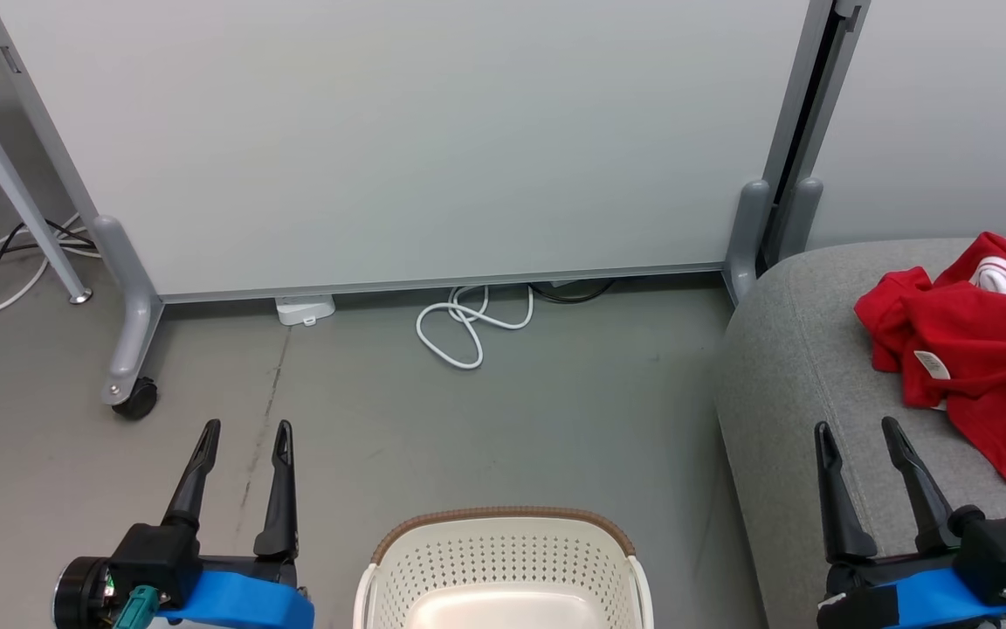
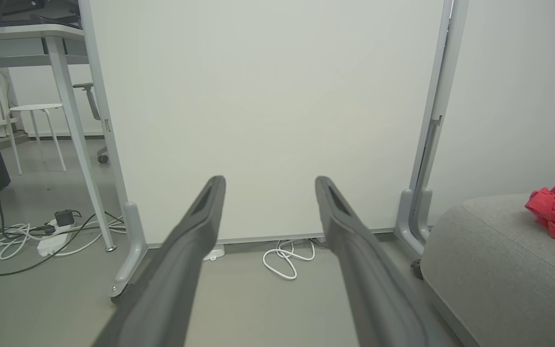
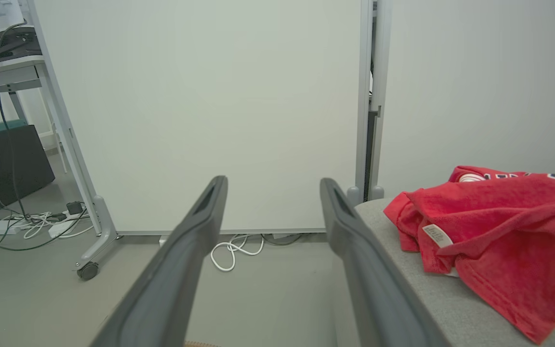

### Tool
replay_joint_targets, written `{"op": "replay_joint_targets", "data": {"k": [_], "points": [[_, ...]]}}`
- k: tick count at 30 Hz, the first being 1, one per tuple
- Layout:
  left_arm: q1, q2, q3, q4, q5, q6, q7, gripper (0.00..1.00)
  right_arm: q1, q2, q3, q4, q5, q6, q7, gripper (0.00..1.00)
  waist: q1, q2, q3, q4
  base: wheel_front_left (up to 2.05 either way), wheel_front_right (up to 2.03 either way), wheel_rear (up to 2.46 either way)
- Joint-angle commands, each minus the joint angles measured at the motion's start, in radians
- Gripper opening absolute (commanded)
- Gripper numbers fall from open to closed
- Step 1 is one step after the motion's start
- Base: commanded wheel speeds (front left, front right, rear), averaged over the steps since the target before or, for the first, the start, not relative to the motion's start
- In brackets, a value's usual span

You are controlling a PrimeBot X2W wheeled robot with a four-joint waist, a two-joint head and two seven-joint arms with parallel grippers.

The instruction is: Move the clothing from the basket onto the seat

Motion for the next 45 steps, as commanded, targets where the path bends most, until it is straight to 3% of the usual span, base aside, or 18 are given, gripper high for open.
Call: {"op": "replay_joint_targets", "data": {"k": [1, 7, 8, 14, 28, 45], "points": [[0.004, -0.001, 0.008, 0.002, 0.007, -0.005, -0.005, 1.00, 0.010, 0.001, 0.000, 0.001, 0.002, 0.000, 0.000, 1.00, 0.0000, -0.0001, -0.001, 0.000, 0.00, 0.00, 0.00], [0.004, -0.009, 0.016, 0.004, 0.020, -0.009, -0.005, 1.00, 0.009, 0.001, 0.002, 0.004, 0.004, 0.000, 0.000, 1.00, 0.0000, -0.0001, -0.003, -0.001, 0.00, 0.00, 0.00], [0.000, -0.008, 0.015, 0.002, 0.017, -0.009, 0.000, 0.00, 0.000, 0.000, 0.003, 0.003, 0.000, 0.000, 0.000, 0.00, 0.0000, -0.0001, -0.003, -0.001, 0.00, 0.00, 0.00], [0.021, -0.013, 0.019, 0.043, 0.000, -0.009, 0.012, 0.00, 0.008, 0.003, 0.001, 0.046, 0.017, 0.000, 0.007, 0.00, 0.0000, -0.0001, -0.002, -0.001, 0.00, 0.00, 0.00], [-0.005, -0.026, 0.058, 0.041, -0.288, -0.020, 0.085, 0.00, -0.021, 0.002, -0.011, 0.057, 0.309, 0.000, 0.081, 0.00, 0.0000, -0.0001, 0.004, -0.012, 0.00, 0.00, 0.00], [-0.028, -0.037, 0.092, 0.039, -0.545, -0.029, 0.148, 0.00, -0.046, 0.002, -0.022, 0.069, 0.567, 0.000, 0.146, 0.00, 0.0000, -0.0001, 0.011, -0.023, 0.00, 0.00, 0.00]]}}
